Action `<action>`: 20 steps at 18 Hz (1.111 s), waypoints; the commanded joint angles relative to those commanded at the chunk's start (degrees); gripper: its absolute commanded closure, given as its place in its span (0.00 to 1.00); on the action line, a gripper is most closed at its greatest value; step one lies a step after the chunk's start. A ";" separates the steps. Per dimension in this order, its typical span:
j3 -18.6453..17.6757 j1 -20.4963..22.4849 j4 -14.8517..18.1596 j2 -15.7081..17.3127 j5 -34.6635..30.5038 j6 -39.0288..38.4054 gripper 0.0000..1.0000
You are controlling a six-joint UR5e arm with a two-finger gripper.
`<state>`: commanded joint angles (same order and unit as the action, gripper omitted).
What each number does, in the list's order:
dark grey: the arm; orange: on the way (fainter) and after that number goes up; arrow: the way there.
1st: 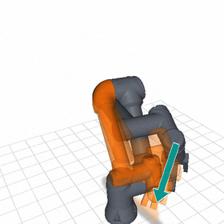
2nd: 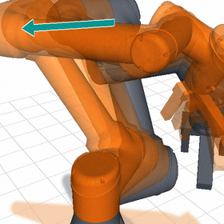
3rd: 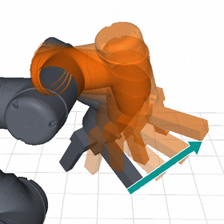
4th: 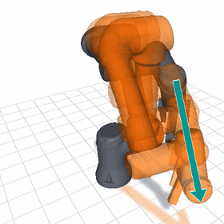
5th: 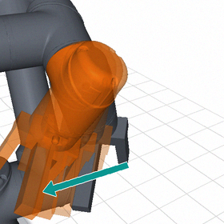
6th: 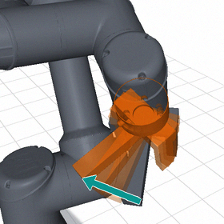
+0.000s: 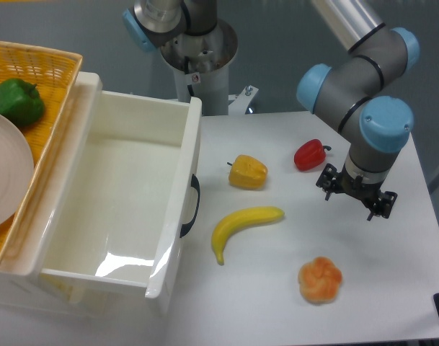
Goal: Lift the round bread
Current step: 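Move the gripper down toward the round orange bread bun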
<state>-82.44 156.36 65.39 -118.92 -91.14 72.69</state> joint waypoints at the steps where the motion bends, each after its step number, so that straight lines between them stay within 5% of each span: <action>1: 0.09 -0.09 0.00 0.00 0.00 -0.35 0.00; 4: 0.00 -0.52 -0.78 -0.17 0.26 -0.62 0.00; 9: -4.65 -2.46 -14.58 -2.19 2.11 -1.67 0.00; 16: -1.41 -4.57 -14.94 -6.06 3.16 -14.93 0.00; 20: 1.22 -4.92 -15.21 -9.66 2.99 -15.12 0.00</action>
<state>-81.22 151.44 50.19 -128.57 -88.15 57.57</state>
